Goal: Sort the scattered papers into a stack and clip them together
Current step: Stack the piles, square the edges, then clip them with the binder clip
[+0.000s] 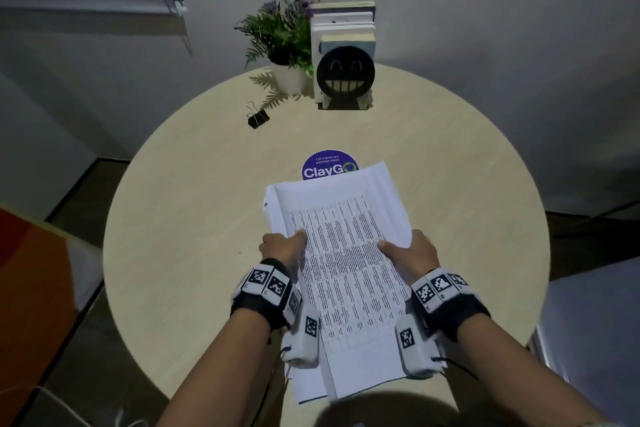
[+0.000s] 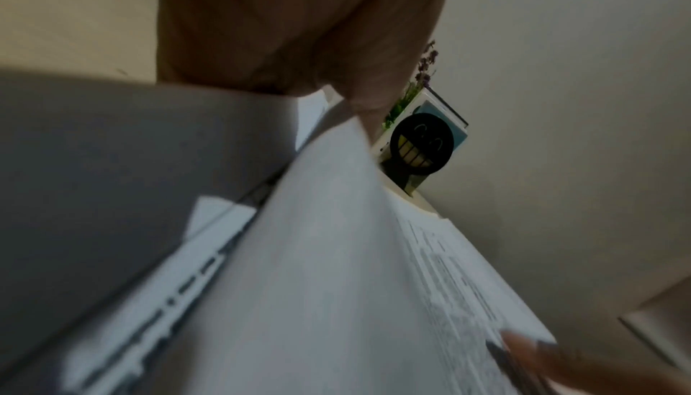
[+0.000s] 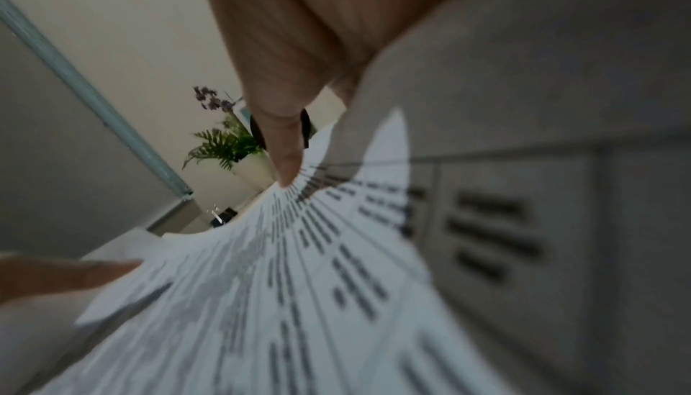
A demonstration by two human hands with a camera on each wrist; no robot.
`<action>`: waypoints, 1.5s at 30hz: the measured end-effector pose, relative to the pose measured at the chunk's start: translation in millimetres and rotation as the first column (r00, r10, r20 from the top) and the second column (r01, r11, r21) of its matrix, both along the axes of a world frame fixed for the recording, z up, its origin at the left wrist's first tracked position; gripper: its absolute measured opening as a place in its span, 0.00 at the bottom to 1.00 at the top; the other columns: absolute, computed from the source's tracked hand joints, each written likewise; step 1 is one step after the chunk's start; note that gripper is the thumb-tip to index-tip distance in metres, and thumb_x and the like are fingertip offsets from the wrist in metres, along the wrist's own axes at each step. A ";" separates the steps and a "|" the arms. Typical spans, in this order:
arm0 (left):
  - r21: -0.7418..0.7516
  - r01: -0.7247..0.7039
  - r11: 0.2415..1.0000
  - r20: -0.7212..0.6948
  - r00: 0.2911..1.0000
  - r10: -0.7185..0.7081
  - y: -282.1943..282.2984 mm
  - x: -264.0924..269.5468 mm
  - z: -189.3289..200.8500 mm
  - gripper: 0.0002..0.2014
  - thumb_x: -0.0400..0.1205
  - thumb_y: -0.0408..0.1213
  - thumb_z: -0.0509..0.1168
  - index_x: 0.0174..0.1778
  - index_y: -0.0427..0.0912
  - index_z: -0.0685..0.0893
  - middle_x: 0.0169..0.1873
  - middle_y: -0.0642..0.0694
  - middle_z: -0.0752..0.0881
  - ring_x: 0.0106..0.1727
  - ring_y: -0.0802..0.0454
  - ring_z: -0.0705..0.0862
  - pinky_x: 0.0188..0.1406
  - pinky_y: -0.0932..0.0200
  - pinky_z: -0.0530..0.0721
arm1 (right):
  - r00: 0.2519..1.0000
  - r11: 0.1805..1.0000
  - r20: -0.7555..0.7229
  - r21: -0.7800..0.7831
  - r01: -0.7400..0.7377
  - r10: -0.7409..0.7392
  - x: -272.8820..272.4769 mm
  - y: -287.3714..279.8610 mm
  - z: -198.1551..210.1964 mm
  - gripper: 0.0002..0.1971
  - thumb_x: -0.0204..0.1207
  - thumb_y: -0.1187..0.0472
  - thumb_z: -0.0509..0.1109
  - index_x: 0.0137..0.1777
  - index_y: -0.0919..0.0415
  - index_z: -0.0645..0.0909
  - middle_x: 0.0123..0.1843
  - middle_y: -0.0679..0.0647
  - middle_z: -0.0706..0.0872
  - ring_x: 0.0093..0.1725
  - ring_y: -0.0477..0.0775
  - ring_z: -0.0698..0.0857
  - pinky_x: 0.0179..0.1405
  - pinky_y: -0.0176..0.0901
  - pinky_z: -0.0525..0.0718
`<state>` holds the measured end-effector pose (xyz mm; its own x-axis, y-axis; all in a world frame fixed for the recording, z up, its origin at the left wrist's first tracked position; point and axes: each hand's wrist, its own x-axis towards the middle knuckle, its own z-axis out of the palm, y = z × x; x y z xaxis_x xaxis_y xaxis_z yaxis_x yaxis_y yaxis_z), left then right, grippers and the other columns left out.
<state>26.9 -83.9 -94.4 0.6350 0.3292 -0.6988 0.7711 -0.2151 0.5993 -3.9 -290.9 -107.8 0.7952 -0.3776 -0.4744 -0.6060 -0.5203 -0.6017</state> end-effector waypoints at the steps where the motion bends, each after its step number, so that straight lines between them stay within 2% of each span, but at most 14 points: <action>1: -0.063 -0.028 0.998 -0.006 1.000 0.028 0.4 0.4 -0.5 0.39 0.75 0.48 0.70 0.75 0.29 0.63 0.70 0.36 0.72 0.67 0.35 0.76 0.58 0.48 0.80 | 1.000 0.997 -0.004 0.067 -0.029 0.029 0.4 -2.4 1.0 0.25 0.69 0.50 0.75 0.60 0.67 0.77 0.50 0.62 0.83 0.45 0.60 0.82 0.43 0.50 0.82; 4: -0.108 0.109 0.988 -0.034 0.993 -0.114 7.4 -8.5 4.4 0.30 0.75 0.48 0.71 0.62 0.26 0.76 0.36 0.37 0.83 0.34 0.42 0.81 0.33 0.60 0.78 | 0.999 0.970 -0.030 0.245 -0.010 0.018 1.9 -14.3 2.1 0.14 0.71 0.56 0.74 0.52 0.64 0.83 0.43 0.60 0.85 0.41 0.58 0.83 0.36 0.40 0.78; 7: -0.165 0.153 0.974 0.013 0.988 -0.153 11.3 -21.3 -2.2 0.29 0.78 0.41 0.70 0.70 0.27 0.72 0.54 0.30 0.85 0.53 0.35 0.84 0.52 0.52 0.80 | 0.999 0.963 -0.036 0.268 0.009 0.001 -1.7 -15.0 0.7 0.12 0.68 0.60 0.76 0.46 0.67 0.82 0.31 0.57 0.81 0.28 0.54 0.79 0.25 0.36 0.73; 9: -0.166 0.185 0.969 0.148 0.976 -0.161 5.2 -28.0 6.8 0.20 0.79 0.35 0.68 0.64 0.28 0.77 0.43 0.38 0.84 0.42 0.43 0.82 0.45 0.55 0.79 | 0.998 0.952 -0.017 0.300 0.055 -0.052 -4.6 -12.7 -1.9 0.17 0.66 0.63 0.77 0.49 0.76 0.82 0.29 0.57 0.80 0.25 0.52 0.77 0.21 0.34 0.72; 13: -0.216 0.380 0.899 0.466 0.849 -0.247 4.4 -21.1 57.4 0.03 0.79 0.34 0.68 0.45 0.39 0.83 0.31 0.51 0.86 0.34 0.55 0.85 0.34 0.63 0.80 | 0.985 0.863 0.108 0.501 0.063 -0.135 -2.3 -21.7 22.3 0.36 0.66 0.47 0.77 0.69 0.67 0.72 0.61 0.54 0.81 0.53 0.52 0.82 0.50 0.41 0.80; 16: -0.190 0.456 0.870 0.625 0.739 -0.251 12.3 -6.2 96.8 0.07 0.73 0.35 0.72 0.43 0.38 0.82 0.36 0.42 0.83 0.34 0.51 0.81 0.38 0.57 0.79 | 0.967 0.709 0.212 0.704 -0.052 -0.140 5.8 -25.7 72.6 0.40 0.54 0.40 0.81 0.61 0.65 0.78 0.56 0.52 0.87 0.34 0.41 0.88 0.39 0.38 0.84; 18: -0.164 0.398 0.903 0.729 0.666 -0.161 10.8 4.8 124.9 0.06 0.74 0.29 0.71 0.42 0.41 0.82 0.38 0.44 0.85 0.34 0.53 0.84 0.36 0.58 0.84 | 0.908 0.729 0.359 0.678 -0.093 -0.218 19.1 -22.0 107.0 0.42 0.41 0.43 0.86 0.54 0.67 0.81 0.46 0.53 0.91 0.39 0.46 0.90 0.53 0.46 0.83; 21: -0.137 0.352 0.926 0.880 0.473 -0.049 6.9 15.2 163.0 0.09 0.73 0.28 0.72 0.43 0.44 0.82 0.38 0.52 0.88 0.37 0.59 0.87 0.38 0.60 0.87 | 0.708 0.762 0.640 0.606 -0.227 -0.298 28.6 -12.2 150.8 0.26 0.60 0.68 0.80 0.60 0.65 0.78 0.60 0.60 0.85 0.54 0.46 0.87 0.67 0.57 0.80; 23: -0.157 0.356 0.921 0.930 0.368 0.016 10.6 17.6 179.3 0.09 0.71 0.31 0.73 0.44 0.45 0.83 0.35 0.56 0.90 0.38 0.62 0.88 0.39 0.62 0.87 | 0.552 0.783 0.772 0.540 -0.309 -0.314 31.2 -10.9 171.6 0.26 0.64 0.81 0.71 0.63 0.69 0.73 0.49 0.57 0.90 0.45 0.31 0.86 0.61 0.46 0.84; 25: -0.148 0.374 0.916 0.947 0.319 0.023 16.6 16.1 186.9 0.06 0.67 0.40 0.72 0.39 0.50 0.87 0.35 0.59 0.91 0.39 0.63 0.88 0.41 0.63 0.86 | 0.487 0.754 0.805 0.541 -0.372 -0.338 31.0 -11.7 186.6 0.22 0.63 0.79 0.72 0.57 0.65 0.76 0.35 0.35 0.90 0.40 0.26 0.85 0.50 0.26 0.83; 30: -0.282 0.370 0.885 0.923 0.358 0.145 37.0 16.1 162.0 0.34 0.55 0.64 0.77 0.49 0.45 0.84 0.40 0.56 0.91 0.44 0.60 0.88 0.48 0.61 0.86 | 0.587 0.755 0.767 0.540 -0.372 -0.260 19.0 -16.2 182.0 0.42 0.47 0.46 0.85 0.61 0.55 0.72 0.55 0.47 0.86 0.52 0.38 0.86 0.52 0.31 0.83; 38: -0.239 0.368 0.898 0.930 0.354 0.103 21.1 25.5 151.5 0.26 0.54 0.52 0.82 0.46 0.46 0.85 0.38 0.58 0.92 0.41 0.62 0.88 0.44 0.61 0.87 | 0.661 0.810 0.707 0.527 -0.257 -0.250 24.5 -11.9 149.0 0.17 0.61 0.71 0.78 0.48 0.57 0.82 0.33 0.35 0.90 0.38 0.34 0.87 0.45 0.32 0.85; 41: -0.337 0.403 0.851 0.905 0.387 0.175 26.2 28.7 143.3 0.27 0.54 0.56 0.80 0.45 0.48 0.86 0.37 0.57 0.92 0.41 0.63 0.89 0.43 0.64 0.87 | 0.711 0.833 0.671 0.505 -0.227 -0.213 29.0 -14.5 134.6 0.19 0.65 0.74 0.76 0.56 0.64 0.80 0.34 0.34 0.89 0.39 0.33 0.86 0.41 0.27 0.84; 45: -0.301 0.339 0.891 0.871 0.479 0.111 16.5 27.2 125.1 0.21 0.57 0.47 0.78 0.45 0.49 0.84 0.36 0.57 0.92 0.40 0.60 0.88 0.44 0.57 0.86 | 0.757 0.840 0.611 0.519 -0.162 -0.232 24.9 5.8 124.9 0.19 0.72 0.71 0.71 0.63 0.73 0.78 0.53 0.55 0.83 0.51 0.52 0.84 0.46 0.36 0.84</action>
